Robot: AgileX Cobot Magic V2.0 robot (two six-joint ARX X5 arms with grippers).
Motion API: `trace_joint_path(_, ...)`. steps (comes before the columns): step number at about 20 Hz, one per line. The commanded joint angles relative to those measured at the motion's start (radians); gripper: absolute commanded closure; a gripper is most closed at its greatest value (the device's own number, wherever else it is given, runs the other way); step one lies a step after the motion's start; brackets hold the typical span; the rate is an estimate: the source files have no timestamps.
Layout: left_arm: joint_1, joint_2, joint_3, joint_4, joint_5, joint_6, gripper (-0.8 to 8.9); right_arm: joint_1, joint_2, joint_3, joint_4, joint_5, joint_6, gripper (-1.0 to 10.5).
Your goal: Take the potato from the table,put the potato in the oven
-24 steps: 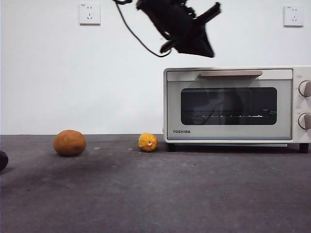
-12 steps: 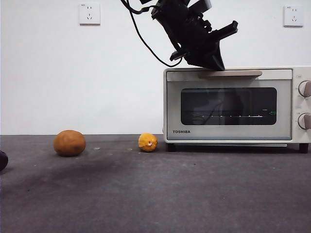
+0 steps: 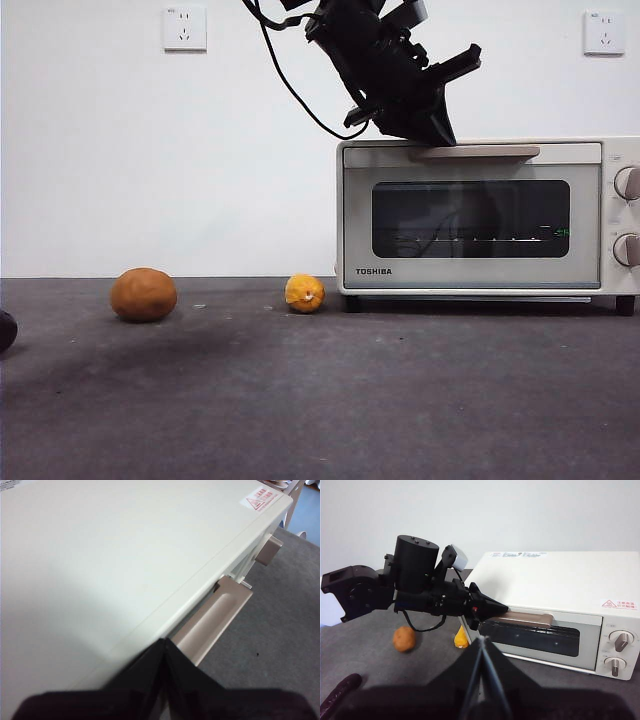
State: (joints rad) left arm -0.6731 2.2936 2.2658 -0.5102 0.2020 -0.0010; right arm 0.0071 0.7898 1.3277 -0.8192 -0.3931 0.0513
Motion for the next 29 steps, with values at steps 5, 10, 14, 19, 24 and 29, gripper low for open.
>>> trace_joint_path(5,-0.007,0.048,-0.011,-0.104,-0.04,0.03,8.19,0.002,-0.001,0.005,0.003,0.0,-0.011,9.5)
trace_joint_path(10,-0.026,0.048,-0.011,-0.15,-0.071,0.059,8.19,0.002,-0.003,0.005,-0.002,0.0,-0.01,9.5)
trace_joint_path(14,-0.035,0.048,-0.011,-0.174,-0.072,0.082,8.19,0.002,-0.003,0.005,-0.021,0.0,-0.01,9.5)
trace_joint_path(19,-0.039,0.048,-0.011,-0.188,-0.072,0.083,8.19,0.002,-0.003,0.005,-0.038,0.0,-0.01,9.5)
trace_joint_path(24,-0.042,0.048,-0.011,-0.244,-0.087,0.084,8.19,0.002,-0.003,0.005,-0.043,-0.001,-0.006,9.5)
trace_joint_path(29,-0.048,0.049,-0.011,-0.262,-0.124,0.083,8.19,0.002,-0.003,0.005,-0.044,-0.013,-0.002,9.5)
